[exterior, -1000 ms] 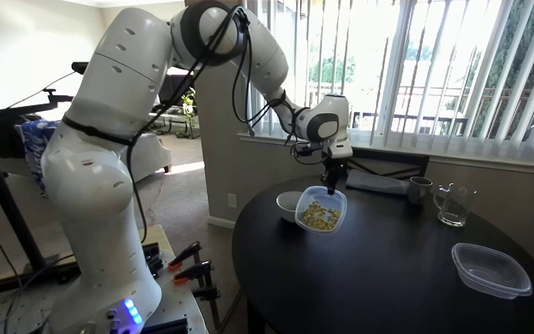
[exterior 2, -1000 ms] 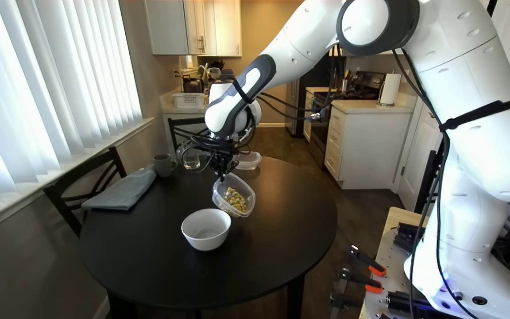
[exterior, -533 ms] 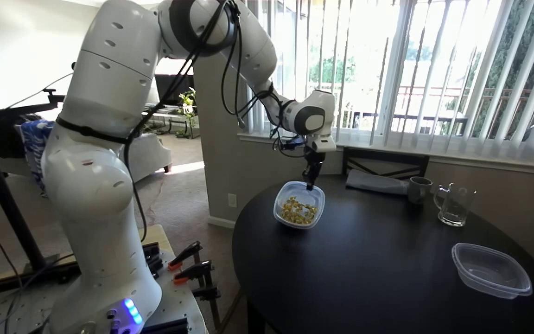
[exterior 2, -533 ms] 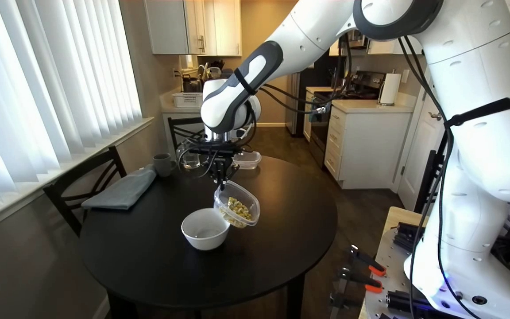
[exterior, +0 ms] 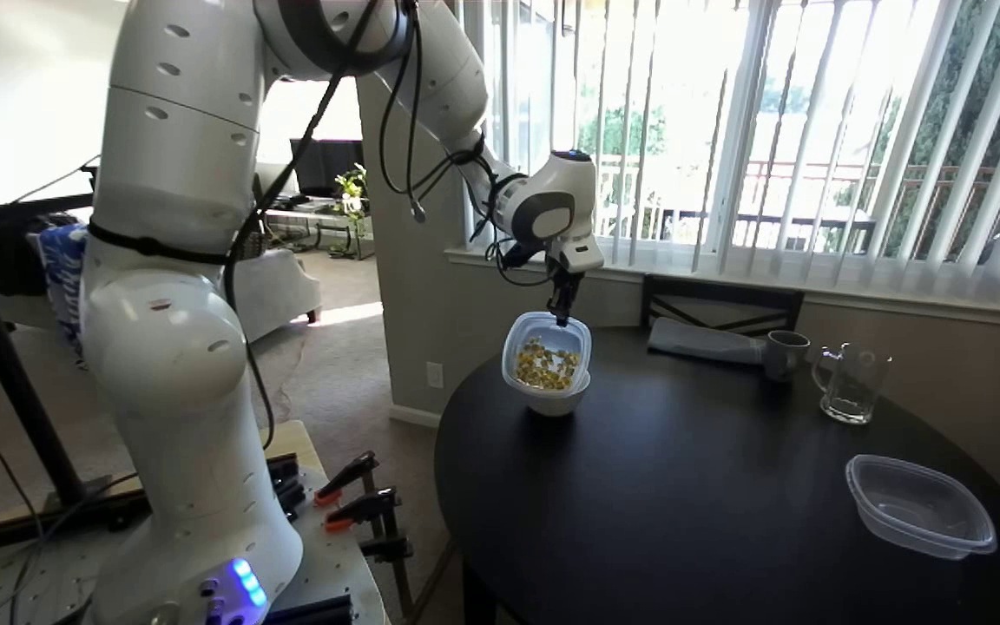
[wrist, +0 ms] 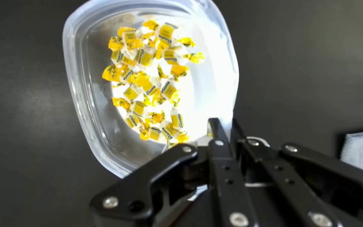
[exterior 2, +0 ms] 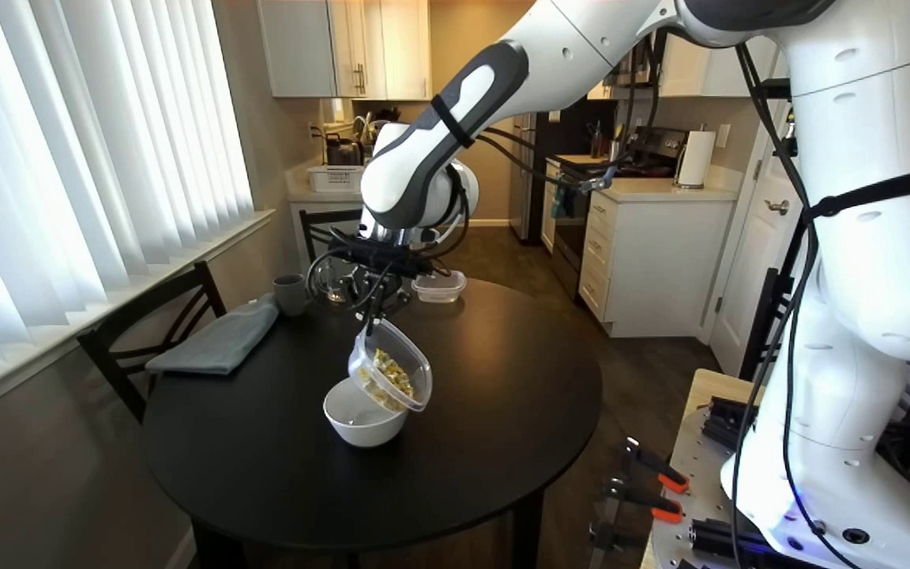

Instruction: Pour the lunchbox's contents into the bowl

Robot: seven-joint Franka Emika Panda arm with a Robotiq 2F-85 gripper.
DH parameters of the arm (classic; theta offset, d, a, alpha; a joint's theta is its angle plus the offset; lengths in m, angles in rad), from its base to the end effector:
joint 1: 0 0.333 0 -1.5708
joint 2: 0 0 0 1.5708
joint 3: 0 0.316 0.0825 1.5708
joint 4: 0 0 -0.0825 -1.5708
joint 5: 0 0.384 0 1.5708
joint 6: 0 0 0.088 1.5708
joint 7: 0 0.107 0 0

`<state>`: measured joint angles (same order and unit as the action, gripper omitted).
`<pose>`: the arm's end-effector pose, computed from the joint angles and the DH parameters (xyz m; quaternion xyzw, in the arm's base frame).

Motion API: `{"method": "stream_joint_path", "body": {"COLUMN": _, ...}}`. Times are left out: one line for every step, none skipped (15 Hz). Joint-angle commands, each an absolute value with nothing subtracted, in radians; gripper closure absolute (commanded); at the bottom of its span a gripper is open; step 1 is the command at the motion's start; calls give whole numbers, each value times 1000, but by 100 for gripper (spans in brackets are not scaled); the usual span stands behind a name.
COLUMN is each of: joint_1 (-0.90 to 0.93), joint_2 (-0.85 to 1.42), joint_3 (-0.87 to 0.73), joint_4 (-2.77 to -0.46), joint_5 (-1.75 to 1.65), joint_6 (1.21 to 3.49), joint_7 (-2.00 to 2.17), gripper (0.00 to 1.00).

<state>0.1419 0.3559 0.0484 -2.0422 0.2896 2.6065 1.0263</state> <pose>0.6059 0.1095 0.2867 -0.8506 0.5071 -0.0301 0.1358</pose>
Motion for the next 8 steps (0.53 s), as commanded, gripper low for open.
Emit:
{"method": "stream_joint_path", "body": {"joint_1": 94, "joint_2": 328, "joint_3": 124, "joint_4": -2101, "joint_5": 465, "joint_6": 2782, "joint_7": 910, "gripper": 95}}
{"method": "stream_joint_path", "body": {"joint_1": 86, "joint_2": 333, "joint_3": 143, "joint_4": -2106, "joint_5": 514, "joint_6": 2844, "joint_7": 879, "gripper": 95}}
{"method": "stream_joint_path", "body": {"joint_1": 74, "joint_2": 337, "joint_3": 168, "joint_4": -2109, "joint_5": 563, "joint_6": 2900, "joint_7": 839, "gripper": 95}}
{"method": "stream_joint_path", "body": {"joint_1": 61, "joint_2": 344, "joint_3": 191, "joint_4": -2107, "joint_5": 608, "joint_6": 2951, "joint_7": 801, "gripper": 95}}
{"method": "stream_joint_path", "body": {"joint_1": 34, "joint_2": 350, "joint_3": 229, "joint_4": -2106, "joint_5": 657, "joint_6": 2999, "joint_7": 758, "gripper": 95}}
{"method": "stream_joint_path", "body": {"joint_1": 11, "joint_2": 358, "joint_3": 261, "joint_4": -2098, "joint_5": 700, "joint_6": 3024, "joint_7": 721, "gripper": 95}}
{"method": "stream_joint_path", "body": {"joint_1": -17, "joint_2": 365, "joint_3": 299, "joint_4": -2090, "joint_5": 741, "joint_6": 3049, "joint_7": 679, "gripper": 95}}
{"method": "stream_joint_path", "body": {"joint_1": -47, "joint_2": 372, "joint_3": 336, "joint_4": -2082, "joint_5": 779, "joint_6": 3061, "joint_7": 642, "gripper": 95}}
